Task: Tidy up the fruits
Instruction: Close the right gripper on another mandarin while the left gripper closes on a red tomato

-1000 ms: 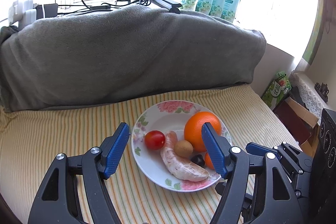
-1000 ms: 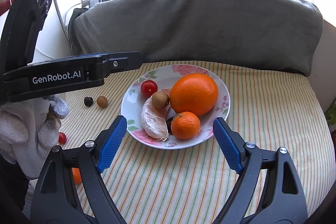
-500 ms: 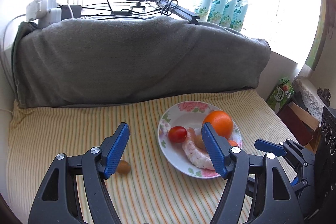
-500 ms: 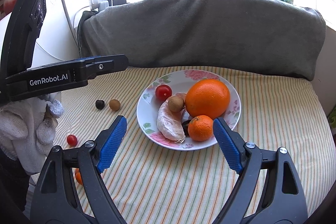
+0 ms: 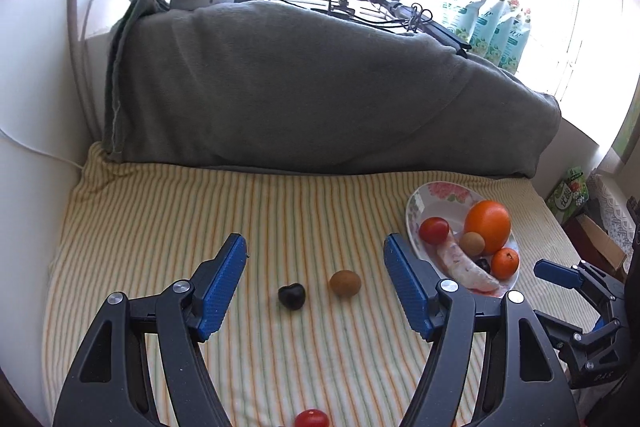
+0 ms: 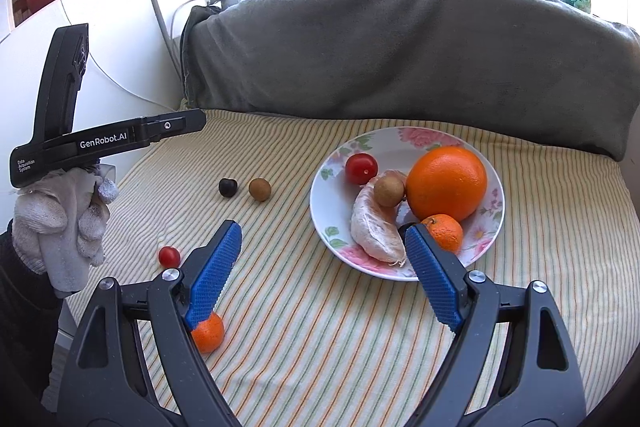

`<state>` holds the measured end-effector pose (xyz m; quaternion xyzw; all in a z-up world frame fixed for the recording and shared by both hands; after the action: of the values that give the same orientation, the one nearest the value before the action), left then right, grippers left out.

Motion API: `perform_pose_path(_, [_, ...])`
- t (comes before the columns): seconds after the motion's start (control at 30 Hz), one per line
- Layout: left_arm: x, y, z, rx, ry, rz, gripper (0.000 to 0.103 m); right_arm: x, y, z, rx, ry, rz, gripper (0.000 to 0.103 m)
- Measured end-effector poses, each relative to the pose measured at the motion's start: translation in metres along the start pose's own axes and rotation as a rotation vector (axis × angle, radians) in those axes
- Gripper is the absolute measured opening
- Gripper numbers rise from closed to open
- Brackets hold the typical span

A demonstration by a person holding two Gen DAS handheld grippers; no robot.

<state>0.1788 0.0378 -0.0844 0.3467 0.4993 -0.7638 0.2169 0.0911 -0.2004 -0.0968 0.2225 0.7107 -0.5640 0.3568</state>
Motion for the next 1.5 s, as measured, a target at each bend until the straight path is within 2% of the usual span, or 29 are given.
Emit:
perform_pose_path(0.27, [0.033,-0.011,-0.025,-0.028,-0.045,-0.039,0.071,0.005,0.003,-0.017,-0.056,-0.032,-0.021,0.087])
perform_pose_path(0.6, [0.074,-0.033,-0.023,-0.030,-0.069,-0.058,0.068,0.025,0.000,-0.046,-0.129,-0.119,-0.064,0.087])
perform_pose_path(0.83, [0.094,-0.040,-0.013,-0.047,-0.064,-0.065,0.060,0.041,-0.004,-0.061,-0.154,-0.147,-0.086,0.086])
perform_pose_path(1.2, [0.119,-0.038,-0.003,-0.009,-0.092,-0.094,0.043,0.061,-0.006,-0.072,-0.194,-0.139,-0.127,0.086])
perform_pose_path(1.33, [0.123,-0.033,0.003,-0.001,-0.076,-0.112,0.039,0.066,-0.003,-0.079,-0.218,-0.149,-0.148,0.078])
perform_pose_path(1.5, [0.123,-0.027,0.007,0.007,-0.067,-0.123,0.037,0.071,0.001,-0.090,-0.254,-0.162,-0.174,0.075])
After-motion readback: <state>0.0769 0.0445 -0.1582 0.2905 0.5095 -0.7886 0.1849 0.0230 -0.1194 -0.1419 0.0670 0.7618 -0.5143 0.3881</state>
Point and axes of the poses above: each gripper's, at about its wrist camera, not at the fingertips, and y roughly the way its jaws point, z to its right, x to its underside, the point moved 7 cm from there along y, roughly the way its jaws point, and after that the axes turned 10 degrees about x, right-handed, at the moved point
